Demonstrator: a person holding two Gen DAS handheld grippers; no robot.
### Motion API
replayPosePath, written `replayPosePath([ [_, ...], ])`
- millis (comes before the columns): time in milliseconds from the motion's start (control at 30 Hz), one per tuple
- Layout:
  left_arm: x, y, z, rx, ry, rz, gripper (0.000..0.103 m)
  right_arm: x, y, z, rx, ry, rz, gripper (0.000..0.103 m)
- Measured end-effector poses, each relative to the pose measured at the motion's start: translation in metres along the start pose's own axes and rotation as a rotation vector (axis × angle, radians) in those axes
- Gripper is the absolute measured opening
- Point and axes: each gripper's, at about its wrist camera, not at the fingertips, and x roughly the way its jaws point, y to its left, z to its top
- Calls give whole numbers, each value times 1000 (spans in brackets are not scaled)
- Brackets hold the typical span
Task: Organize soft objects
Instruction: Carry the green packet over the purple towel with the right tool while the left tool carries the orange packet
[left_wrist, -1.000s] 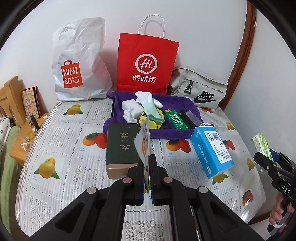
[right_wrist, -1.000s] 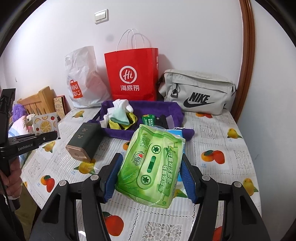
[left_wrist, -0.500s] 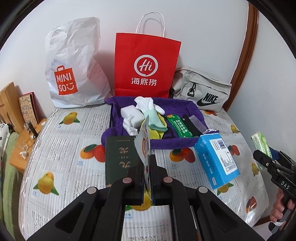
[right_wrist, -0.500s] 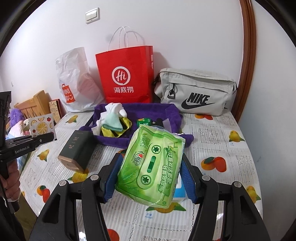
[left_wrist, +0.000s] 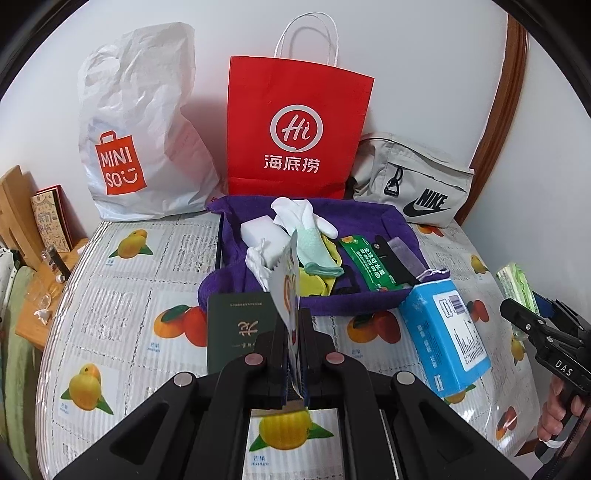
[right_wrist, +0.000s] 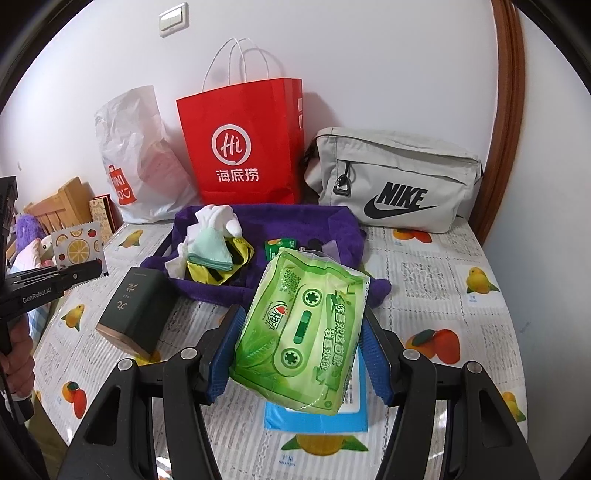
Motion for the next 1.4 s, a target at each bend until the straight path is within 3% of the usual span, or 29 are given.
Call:
replayPosePath([
  [667,36,3,29,-2,17,2,5,35,3,29,-21,1,11,61],
  [1400,81,11,52,8,58,18,5,102,3,55,-57,38,48,61],
])
